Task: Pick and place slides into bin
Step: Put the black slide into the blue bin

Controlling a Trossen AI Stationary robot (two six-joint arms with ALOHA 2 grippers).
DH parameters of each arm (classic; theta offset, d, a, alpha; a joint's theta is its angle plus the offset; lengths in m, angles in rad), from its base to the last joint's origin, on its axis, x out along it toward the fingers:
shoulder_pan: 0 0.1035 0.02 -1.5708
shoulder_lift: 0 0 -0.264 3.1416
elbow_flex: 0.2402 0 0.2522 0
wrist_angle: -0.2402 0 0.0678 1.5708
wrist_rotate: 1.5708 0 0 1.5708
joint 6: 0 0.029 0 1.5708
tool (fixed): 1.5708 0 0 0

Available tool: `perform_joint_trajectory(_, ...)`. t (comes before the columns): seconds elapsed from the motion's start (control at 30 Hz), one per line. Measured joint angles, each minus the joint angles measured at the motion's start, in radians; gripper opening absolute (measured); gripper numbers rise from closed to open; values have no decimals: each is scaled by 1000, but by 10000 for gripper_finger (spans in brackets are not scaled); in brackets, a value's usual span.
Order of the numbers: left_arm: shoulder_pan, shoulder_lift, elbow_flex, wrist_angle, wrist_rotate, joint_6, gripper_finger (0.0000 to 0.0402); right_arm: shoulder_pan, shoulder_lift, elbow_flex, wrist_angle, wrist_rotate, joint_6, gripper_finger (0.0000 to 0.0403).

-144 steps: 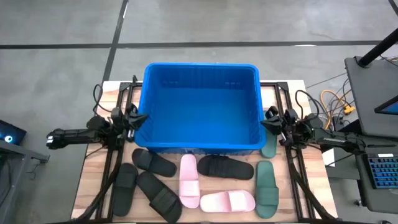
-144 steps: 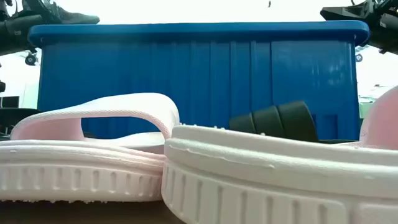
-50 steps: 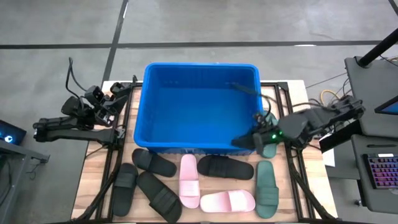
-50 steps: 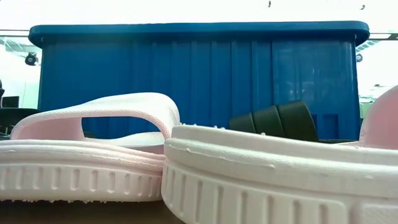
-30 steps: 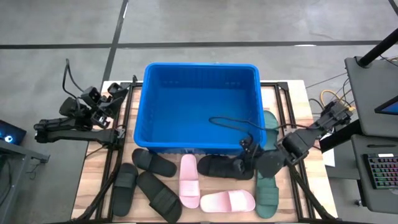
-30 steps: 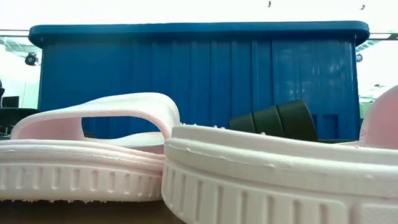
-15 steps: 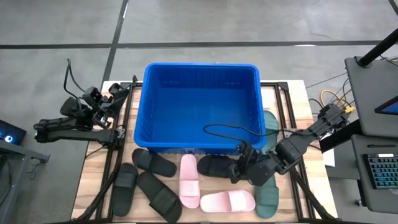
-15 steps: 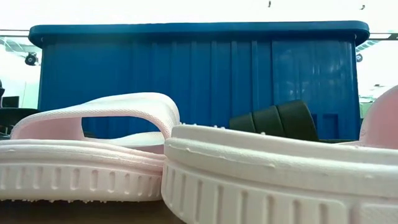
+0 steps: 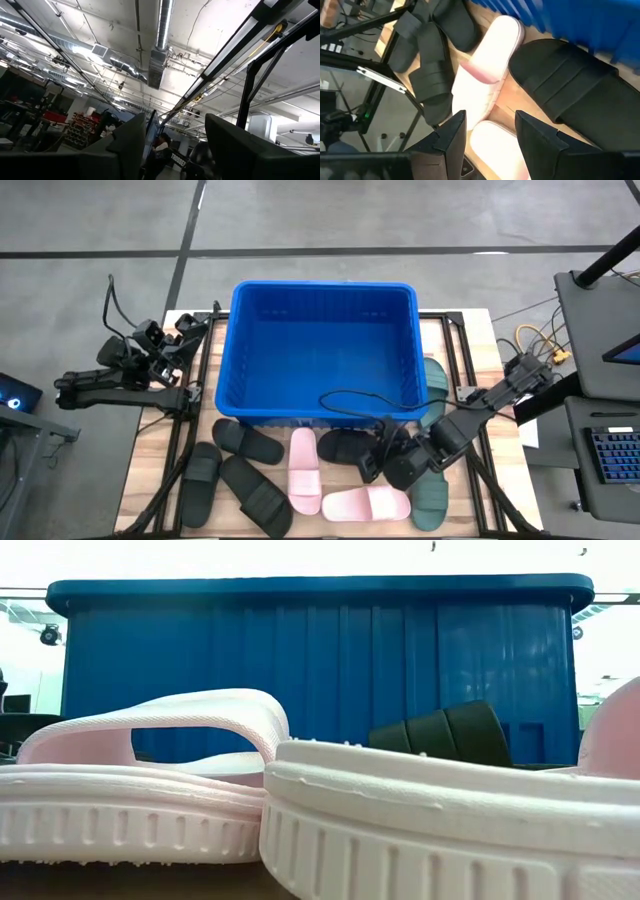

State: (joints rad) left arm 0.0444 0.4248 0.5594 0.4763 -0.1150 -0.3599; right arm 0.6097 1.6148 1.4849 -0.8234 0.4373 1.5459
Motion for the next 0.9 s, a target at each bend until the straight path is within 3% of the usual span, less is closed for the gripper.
perform_joint_trajectory(0.9, 0, 7, -3, -1, -2, 6, 190, 41, 91, -29, -53, 8, 180, 160)
